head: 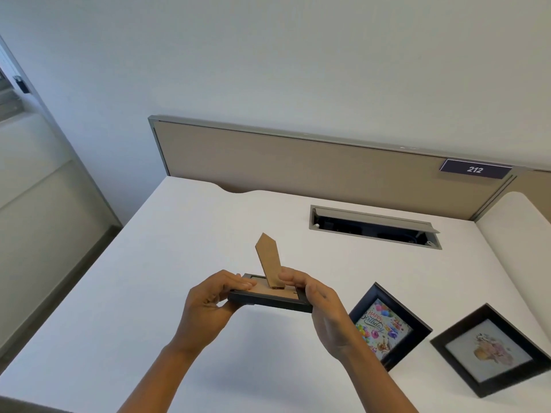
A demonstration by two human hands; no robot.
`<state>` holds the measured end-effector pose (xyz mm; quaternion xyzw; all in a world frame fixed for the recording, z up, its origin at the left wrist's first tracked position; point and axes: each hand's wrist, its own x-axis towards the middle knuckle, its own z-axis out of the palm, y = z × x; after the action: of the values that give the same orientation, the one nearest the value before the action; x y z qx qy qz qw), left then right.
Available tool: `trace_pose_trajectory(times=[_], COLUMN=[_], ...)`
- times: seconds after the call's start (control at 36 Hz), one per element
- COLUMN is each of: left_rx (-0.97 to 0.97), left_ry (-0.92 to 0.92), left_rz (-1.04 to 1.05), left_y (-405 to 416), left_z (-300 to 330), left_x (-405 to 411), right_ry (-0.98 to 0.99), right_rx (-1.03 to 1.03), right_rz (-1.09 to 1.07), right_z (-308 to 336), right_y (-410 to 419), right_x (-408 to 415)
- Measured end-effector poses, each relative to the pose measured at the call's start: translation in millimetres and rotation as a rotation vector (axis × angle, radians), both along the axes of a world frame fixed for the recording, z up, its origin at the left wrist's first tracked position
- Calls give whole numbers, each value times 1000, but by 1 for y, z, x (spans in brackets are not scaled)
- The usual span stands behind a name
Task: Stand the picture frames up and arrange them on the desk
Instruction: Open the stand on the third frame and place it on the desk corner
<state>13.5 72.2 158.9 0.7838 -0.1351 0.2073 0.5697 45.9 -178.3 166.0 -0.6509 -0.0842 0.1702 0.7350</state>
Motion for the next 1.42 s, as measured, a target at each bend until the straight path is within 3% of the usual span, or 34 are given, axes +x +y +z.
trace_pose_trajectory(times=[0.14, 0.47, 0.58, 1.11, 1.42], left_rx=[-44, -140, -137, -103, -90], left_ry=[51, 362, 422, 600, 641], left_rz=[-30, -100, -121, -199, -209], left_y=[-8, -27, -35, -58, -60], left_z=[8, -16, -27, -70, -84], left_x=[12, 55, 64, 90, 92], right_ry=[-6, 335, 368, 579, 648], right_rx=[88, 333, 367, 302, 272], right_rz=[26, -144, -201, -538, -560], right_z=[-4, -48, -53, -68, -76], right_y=[-11, -17, -14, -11, -9], right_x=[-4, -18, -21, -31, -32])
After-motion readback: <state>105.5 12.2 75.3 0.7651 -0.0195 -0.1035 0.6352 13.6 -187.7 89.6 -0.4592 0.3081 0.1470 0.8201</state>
